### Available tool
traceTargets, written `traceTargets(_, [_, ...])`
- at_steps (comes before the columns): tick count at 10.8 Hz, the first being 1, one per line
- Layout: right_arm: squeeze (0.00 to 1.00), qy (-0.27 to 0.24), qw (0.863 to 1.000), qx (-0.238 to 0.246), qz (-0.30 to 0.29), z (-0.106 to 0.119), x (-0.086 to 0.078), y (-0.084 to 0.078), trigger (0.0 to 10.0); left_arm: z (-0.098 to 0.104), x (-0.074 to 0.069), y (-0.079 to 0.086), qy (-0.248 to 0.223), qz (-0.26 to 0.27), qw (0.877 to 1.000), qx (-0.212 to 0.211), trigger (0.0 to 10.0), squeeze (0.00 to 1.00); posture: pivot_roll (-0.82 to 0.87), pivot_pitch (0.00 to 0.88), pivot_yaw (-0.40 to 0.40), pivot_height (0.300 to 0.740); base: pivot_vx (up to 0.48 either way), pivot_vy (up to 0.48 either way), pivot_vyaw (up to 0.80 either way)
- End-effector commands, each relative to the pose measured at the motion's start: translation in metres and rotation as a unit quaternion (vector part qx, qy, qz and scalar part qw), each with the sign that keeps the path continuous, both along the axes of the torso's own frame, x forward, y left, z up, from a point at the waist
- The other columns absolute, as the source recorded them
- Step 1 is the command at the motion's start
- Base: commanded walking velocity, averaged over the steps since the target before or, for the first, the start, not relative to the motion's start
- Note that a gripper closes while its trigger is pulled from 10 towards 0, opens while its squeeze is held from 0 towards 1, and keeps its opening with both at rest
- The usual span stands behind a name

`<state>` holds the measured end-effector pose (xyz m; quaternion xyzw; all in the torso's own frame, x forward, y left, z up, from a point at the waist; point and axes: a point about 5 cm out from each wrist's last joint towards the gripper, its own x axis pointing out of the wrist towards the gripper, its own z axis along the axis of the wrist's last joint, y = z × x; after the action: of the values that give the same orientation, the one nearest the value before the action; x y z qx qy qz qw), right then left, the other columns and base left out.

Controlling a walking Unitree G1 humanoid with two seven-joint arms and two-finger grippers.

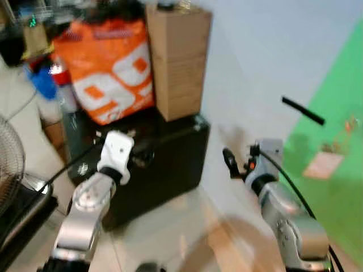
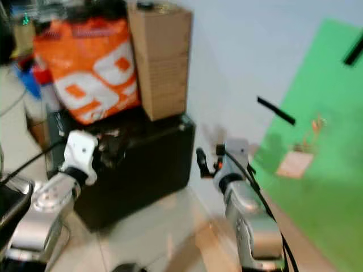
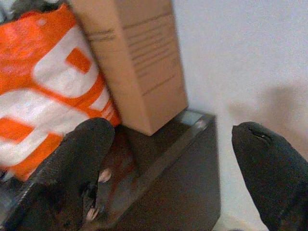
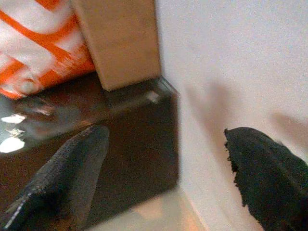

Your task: Hang keys on a hook

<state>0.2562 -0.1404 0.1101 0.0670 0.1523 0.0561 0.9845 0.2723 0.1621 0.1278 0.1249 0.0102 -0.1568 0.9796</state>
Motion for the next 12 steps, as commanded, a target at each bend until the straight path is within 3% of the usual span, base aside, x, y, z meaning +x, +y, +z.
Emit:
traceTargets(1, [1.0, 0.004, 1.0, -0.008, -0.011, -0.0007, 0.0005, -0.0058, 10.0, -0.0005, 0.0005, -0.0026, 0.005, -0.007, 1.0, -0.002, 10.0, 0.03, -0.01, 0.0, -0.008, 0.74, 0.352, 0.0, 0.0])
traceTargets(12, [1.0, -0.009, 0.999, -0.025, 0.033, 0.0008, 0.0033, 0.0031, 10.0, -0.0047, -0.0001, 0.0015, 0.018, 0.003, 1.0, -0.004, 10.0, 0.03, 0.0, 0.0, -0.021, 0.74, 0.373, 0.0, 0.0])
